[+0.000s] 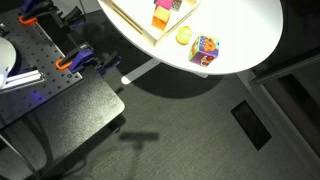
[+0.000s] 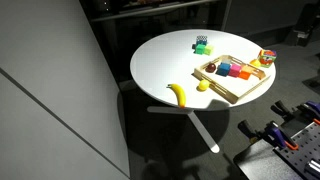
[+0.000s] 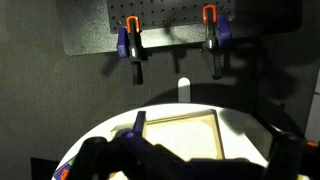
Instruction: Remove the mulberry pink block from the wooden bowl and place drop it on the table
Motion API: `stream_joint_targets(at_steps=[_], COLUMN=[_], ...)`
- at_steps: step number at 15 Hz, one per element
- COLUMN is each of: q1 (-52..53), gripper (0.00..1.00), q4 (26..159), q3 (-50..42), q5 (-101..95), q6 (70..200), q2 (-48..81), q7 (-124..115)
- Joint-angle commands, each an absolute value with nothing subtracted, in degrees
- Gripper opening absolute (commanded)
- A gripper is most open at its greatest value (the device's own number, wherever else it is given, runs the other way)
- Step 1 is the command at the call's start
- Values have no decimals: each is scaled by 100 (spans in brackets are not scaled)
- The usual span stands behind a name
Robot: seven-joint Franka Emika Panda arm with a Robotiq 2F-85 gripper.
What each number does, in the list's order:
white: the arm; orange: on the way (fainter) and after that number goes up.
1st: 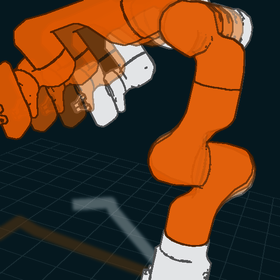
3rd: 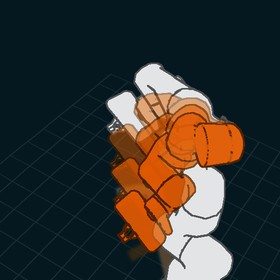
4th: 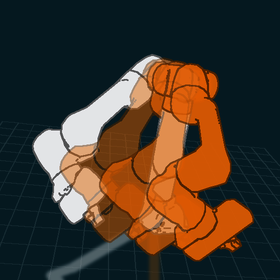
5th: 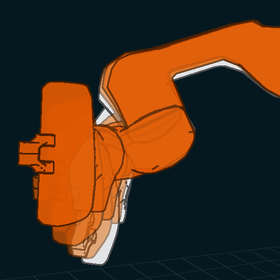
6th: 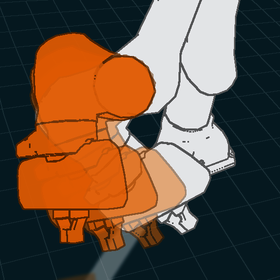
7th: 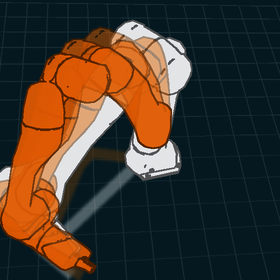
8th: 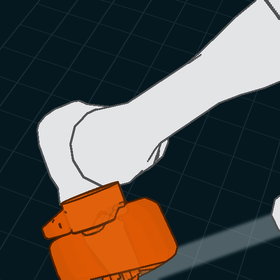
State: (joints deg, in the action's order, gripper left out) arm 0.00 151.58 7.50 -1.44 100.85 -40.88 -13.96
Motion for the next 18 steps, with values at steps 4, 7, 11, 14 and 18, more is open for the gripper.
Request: stream_joint_targets(at_steps=[4, 7, 11, 14, 18], q1=[23, -71, -202, -295, -433], gripper=[100, 100, 100, 100, 100], q4=[15150, 15125, 15052, 15036, 14967], q3=[728, 717, 627, 571, 522], q5=[-157, -224, -233, -263, -286], q6=[10078, 10454, 11271, 11892, 12583], q2=[-4085, -4040, -3923, -3738, -3297], q7=[-1406, -1503, -1503, -1438, -1483])
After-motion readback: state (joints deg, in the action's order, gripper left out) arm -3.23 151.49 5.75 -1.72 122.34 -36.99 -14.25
